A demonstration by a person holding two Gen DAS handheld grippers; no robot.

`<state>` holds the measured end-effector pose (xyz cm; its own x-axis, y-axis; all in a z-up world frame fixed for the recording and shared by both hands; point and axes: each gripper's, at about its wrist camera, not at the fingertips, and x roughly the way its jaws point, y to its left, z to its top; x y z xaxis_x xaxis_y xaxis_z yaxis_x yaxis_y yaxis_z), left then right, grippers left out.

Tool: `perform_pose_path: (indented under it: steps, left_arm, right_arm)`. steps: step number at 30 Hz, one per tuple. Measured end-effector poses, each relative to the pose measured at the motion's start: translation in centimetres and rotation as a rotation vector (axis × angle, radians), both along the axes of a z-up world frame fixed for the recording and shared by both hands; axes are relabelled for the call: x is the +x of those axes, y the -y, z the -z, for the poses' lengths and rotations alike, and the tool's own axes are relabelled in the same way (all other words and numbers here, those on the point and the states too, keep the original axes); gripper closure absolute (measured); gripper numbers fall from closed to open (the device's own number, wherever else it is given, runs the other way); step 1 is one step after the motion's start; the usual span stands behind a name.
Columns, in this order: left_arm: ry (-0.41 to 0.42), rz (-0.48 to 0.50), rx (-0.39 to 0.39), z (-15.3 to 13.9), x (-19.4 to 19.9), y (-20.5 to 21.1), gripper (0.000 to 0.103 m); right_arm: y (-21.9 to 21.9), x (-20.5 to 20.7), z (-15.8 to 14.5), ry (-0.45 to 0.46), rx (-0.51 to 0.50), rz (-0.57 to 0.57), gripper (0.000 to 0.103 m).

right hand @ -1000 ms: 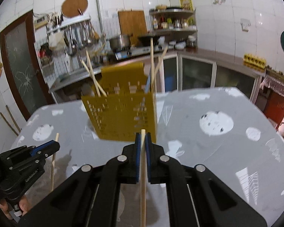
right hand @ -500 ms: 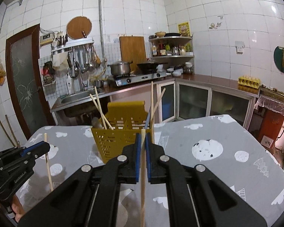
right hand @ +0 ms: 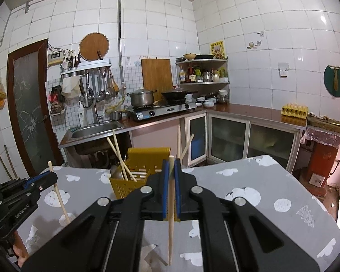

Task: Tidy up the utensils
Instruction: 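Carry both chopsticks up and lower them into the yellow holder, then open both tools to release the chopsticks into the holder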

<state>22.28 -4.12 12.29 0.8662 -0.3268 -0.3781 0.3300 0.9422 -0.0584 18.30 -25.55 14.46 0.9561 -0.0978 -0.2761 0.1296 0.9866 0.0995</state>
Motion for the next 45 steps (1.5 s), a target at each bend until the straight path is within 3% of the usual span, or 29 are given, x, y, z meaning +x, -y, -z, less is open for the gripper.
perform_pose_path:
  steps: [11,19,24,30,36,41,45]
  left_arm:
    - [0.106,0.018,-0.034,-6.1,1.9,1.7,0.098]
    - [0.195,0.022,-0.082,-11.4,5.4,3.4,0.098]
    - [0.213,0.028,-0.114,-12.6,8.3,4.8,0.098]
    - [0.197,0.033,-0.086,-10.3,12.6,7.0,0.098]
    - [0.098,0.037,-0.065,-4.7,16.6,8.0,0.098]
    - [0.026,0.015,-0.052,-0.7,18.1,7.4,0.098]
    - [0.001,0.006,-0.046,0.3,17.9,6.7,0.098]
  right_arm:
    - [0.4,2.0,-4.9,0.061,-0.043,0.01,0.098]
    - [0.8,5.3,-8.8,0.106,-0.066,0.02,0.098]
    - [1.6,8.5,-10.2,0.121,-0.052,0.017,0.098]
    - [1.7,12.2,-8.8,0.099,-0.046,0.006,0.098]
    - [2.6,15.3,-4.0,0.019,-0.026,-0.005,0.098]
    - [2.9,16.8,-0.6,-0.056,-0.015,-0.021,0.098]
    - [2.9,17.1,1.2,-0.092,-0.015,-0.021,0.097]
